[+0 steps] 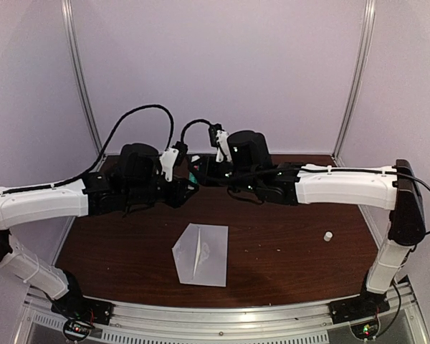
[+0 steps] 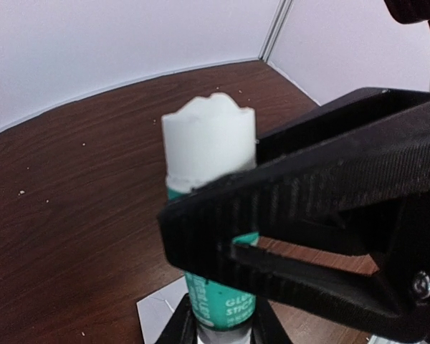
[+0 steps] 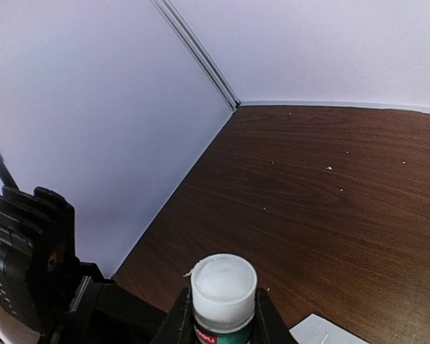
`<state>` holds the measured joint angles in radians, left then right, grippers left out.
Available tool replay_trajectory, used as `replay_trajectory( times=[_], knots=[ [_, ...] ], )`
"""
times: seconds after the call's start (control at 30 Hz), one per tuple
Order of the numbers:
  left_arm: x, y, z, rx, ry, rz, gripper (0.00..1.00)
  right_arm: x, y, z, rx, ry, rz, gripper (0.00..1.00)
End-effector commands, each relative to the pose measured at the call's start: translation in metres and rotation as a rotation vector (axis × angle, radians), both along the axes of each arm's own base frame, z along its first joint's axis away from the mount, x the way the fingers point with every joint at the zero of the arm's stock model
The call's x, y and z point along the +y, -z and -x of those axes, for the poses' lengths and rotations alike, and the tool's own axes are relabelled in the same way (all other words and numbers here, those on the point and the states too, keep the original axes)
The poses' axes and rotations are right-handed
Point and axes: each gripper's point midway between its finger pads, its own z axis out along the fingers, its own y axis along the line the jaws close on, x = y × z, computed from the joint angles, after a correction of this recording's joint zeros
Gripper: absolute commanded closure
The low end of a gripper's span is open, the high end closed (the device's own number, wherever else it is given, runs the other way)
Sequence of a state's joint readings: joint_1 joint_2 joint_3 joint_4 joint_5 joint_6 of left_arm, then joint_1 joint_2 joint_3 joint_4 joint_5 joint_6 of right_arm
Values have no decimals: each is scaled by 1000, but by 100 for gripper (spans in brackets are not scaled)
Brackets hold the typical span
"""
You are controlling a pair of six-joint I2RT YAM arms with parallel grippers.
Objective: Place the letter into the envelope and seal it
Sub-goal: Unscrew the solid glue.
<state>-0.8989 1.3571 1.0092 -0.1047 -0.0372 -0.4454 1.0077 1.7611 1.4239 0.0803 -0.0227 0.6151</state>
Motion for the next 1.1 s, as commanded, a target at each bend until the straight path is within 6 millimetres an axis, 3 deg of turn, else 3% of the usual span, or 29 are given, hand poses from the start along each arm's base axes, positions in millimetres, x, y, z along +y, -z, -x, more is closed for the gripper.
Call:
replay_trajectory(
  times=[0.0,0.13,0.33,0.43,0.63,0.8,0.93,1.07],
  knots=[
    [-5,-20,-6,-44,-21,65,100,1,15,10,60,5,47,100],
    [-5,-29,-2,-56,-6,104,100,-13,-15,19,-9,-7,-37,87],
    [-17,-55,19,-78,127,212,100,-49,-58,46,-121,-47,-138,44],
    [-25,-74,37,-103,242,283,100,-71,-75,59,-171,-77,-205,29],
    [-36,-102,78,-151,496,385,100,-100,-90,88,-254,-249,-348,11],
    [-43,-111,107,-149,677,418,100,-94,-105,126,-325,-479,-419,12],
    [-42,-115,114,-162,719,433,100,-89,-116,140,-354,-579,-463,24],
    [-43,-117,120,-160,757,440,100,-77,-113,138,-342,-616,-450,41]
  ],
)
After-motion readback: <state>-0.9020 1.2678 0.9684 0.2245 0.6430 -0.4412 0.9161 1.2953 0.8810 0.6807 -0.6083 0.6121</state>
